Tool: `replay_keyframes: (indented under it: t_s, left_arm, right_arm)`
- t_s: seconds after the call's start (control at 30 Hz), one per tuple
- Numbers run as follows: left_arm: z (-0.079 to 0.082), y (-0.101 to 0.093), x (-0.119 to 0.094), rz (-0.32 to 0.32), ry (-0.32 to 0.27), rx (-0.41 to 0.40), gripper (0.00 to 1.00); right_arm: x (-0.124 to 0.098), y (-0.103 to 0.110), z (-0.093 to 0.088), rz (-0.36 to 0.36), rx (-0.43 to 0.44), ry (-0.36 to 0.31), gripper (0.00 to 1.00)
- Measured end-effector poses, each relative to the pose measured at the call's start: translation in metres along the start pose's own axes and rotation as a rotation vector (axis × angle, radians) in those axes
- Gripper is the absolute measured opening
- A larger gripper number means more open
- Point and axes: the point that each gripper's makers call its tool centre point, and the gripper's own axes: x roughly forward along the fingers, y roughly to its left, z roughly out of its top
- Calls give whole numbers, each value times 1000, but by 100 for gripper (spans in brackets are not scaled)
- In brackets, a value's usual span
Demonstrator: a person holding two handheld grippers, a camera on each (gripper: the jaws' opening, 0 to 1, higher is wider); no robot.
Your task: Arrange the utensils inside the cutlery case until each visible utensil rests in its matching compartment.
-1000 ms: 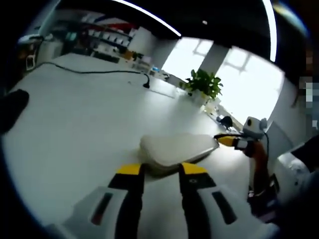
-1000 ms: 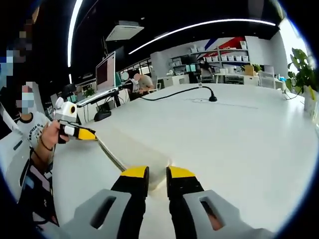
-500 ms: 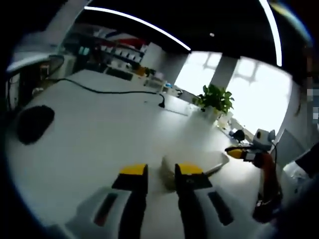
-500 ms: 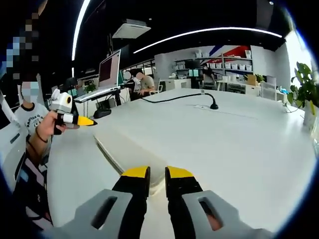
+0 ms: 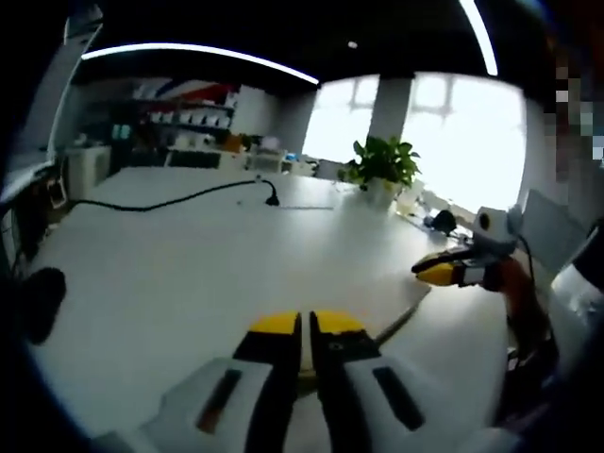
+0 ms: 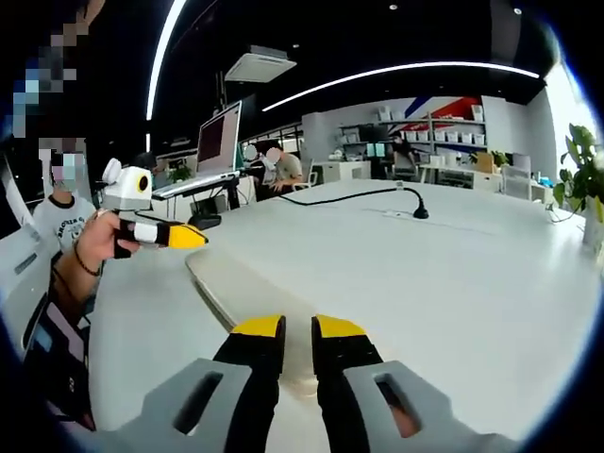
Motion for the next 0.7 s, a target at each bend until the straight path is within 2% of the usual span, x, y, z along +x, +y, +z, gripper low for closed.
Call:
replay_keyframes:
  t_s: [0.13, 0.23, 0.37, 0.47, 0.63, 0.7]
  left_arm:
    - [-5, 1, 2, 7, 20, 26, 1]
    - [-11, 3, 4, 24, 47, 55, 1]
    - [-8, 3, 5, 29, 39, 67, 0]
    - [-8, 4, 5, 50, 55, 58, 0]
    - [-9, 3, 6, 72, 101, 158, 0]
    - [-9, 3, 6, 75, 107, 165, 0]
  right_arm:
    - [3, 1, -4, 0, 0, 7, 10]
    - [1, 1, -6, -11, -41, 15, 8]
    - [1, 0, -6, -34, -113, 17, 4]
    - [1, -1, -5, -29, -96, 8, 0]
    - [1, -2, -5, -31, -98, 3, 0]
    - [2, -2, -5, -33, -103, 4, 0]
